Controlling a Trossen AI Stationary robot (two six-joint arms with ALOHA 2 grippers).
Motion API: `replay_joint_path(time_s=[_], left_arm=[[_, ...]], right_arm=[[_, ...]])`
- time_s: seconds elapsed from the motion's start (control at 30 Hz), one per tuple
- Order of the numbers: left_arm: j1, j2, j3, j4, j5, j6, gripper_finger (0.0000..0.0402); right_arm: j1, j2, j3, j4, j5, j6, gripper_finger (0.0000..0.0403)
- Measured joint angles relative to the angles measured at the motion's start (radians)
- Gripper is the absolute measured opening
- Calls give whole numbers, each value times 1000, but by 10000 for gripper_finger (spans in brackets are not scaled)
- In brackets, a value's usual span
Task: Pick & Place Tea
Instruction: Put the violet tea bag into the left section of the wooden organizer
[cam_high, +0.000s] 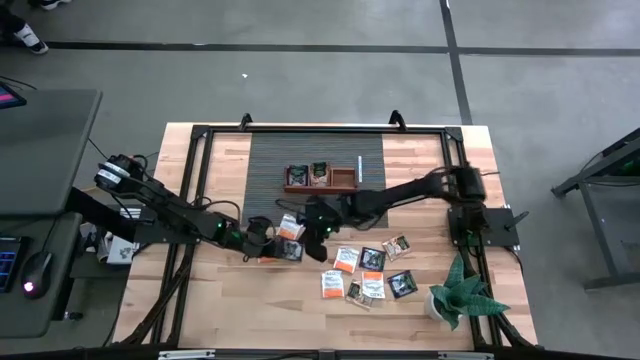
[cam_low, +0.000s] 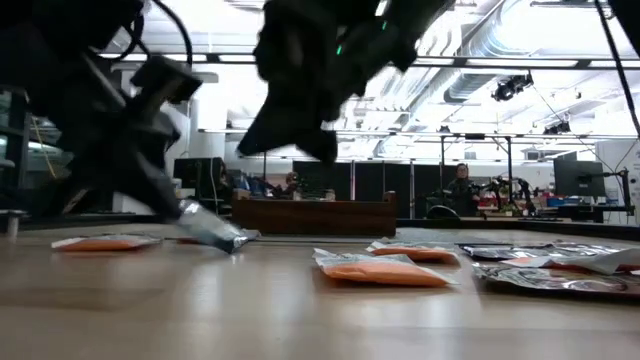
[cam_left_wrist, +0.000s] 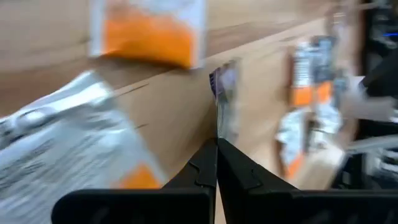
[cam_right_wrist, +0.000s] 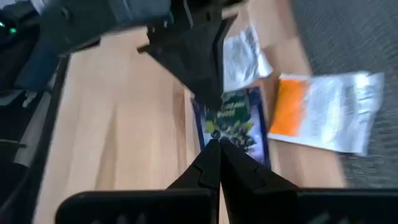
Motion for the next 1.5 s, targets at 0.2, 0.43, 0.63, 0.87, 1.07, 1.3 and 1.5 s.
replay_joint_path(time_s=[0.2,0.43,0.63,0.87,1.07,1.3,1.5], left_arm=[[0,-132,1,-5,-59,157,0],[112,-303,1,-109,-22,369,0],[320,-370,0,-151,165,585,0],[563,-340,179,-431,419,933,0],[737,-238,401,-756,514,1294,0],[856,-47,628,-985,543,1642,0],[879,158,823,-1129,504,1851,0]], right_arm=[[-6,-195,1,-144,3,-26,0],[-6,-361,1,-322,99,-45,0],[-7,-401,1,-464,202,-40,0],[-4,-401,1,-593,225,-17,0],[-4,-401,2,-645,238,-15,0],[-4,-401,2,-695,253,8,0],[-4,-401,2,-712,281,8,0]])
